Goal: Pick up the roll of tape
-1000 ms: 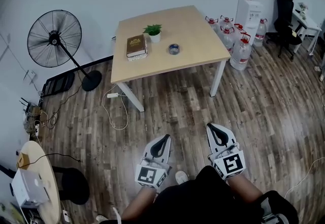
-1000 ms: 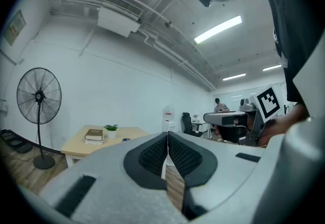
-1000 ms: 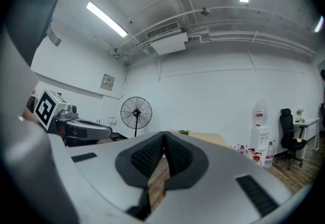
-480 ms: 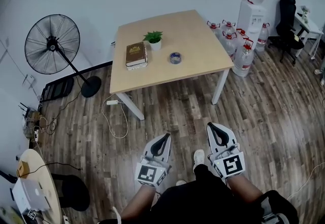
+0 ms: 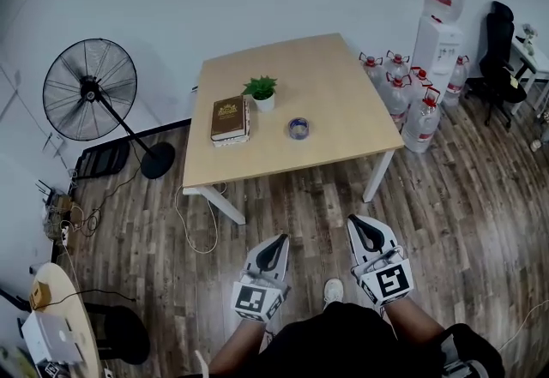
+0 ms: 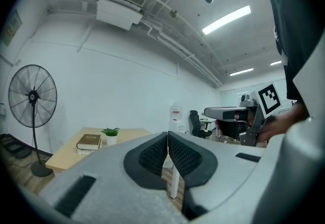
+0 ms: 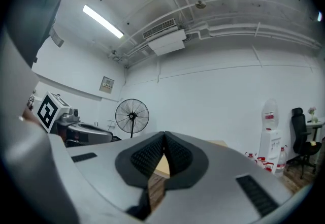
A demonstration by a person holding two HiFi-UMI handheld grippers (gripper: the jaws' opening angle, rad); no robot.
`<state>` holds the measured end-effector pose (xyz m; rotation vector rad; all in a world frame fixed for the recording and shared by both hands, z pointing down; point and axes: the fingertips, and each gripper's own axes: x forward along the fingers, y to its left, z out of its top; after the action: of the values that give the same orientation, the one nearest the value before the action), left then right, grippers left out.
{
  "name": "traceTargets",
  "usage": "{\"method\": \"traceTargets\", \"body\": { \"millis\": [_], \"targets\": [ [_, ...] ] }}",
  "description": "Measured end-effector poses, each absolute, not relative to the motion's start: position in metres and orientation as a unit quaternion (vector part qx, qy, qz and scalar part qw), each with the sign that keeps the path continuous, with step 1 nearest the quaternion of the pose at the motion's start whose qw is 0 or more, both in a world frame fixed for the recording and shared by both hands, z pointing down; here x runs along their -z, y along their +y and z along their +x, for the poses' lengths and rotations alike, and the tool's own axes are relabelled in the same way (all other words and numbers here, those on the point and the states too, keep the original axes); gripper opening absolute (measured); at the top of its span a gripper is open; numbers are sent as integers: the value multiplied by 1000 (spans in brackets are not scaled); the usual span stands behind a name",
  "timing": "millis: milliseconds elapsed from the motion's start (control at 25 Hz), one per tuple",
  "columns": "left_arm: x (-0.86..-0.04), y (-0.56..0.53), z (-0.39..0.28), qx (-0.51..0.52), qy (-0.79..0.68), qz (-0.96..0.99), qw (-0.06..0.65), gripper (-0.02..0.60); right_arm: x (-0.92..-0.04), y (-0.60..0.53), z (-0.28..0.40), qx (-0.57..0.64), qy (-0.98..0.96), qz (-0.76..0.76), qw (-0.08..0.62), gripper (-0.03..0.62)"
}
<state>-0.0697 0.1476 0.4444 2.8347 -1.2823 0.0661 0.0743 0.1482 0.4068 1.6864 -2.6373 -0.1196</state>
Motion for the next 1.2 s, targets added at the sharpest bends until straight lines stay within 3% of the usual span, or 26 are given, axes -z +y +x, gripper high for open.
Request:
{"method": "traceTargets", "body": {
  "millis": [600, 1200],
  "targets": [
    [-445, 50, -17, -35, -442, 896, 13, 8, -412, 39, 140, 32, -844, 535, -4, -8],
    [-458, -49, -28, -22, -432, 901, 27, 8, -421, -67, 114, 29, -844, 535, -7, -8]
  ]
}}
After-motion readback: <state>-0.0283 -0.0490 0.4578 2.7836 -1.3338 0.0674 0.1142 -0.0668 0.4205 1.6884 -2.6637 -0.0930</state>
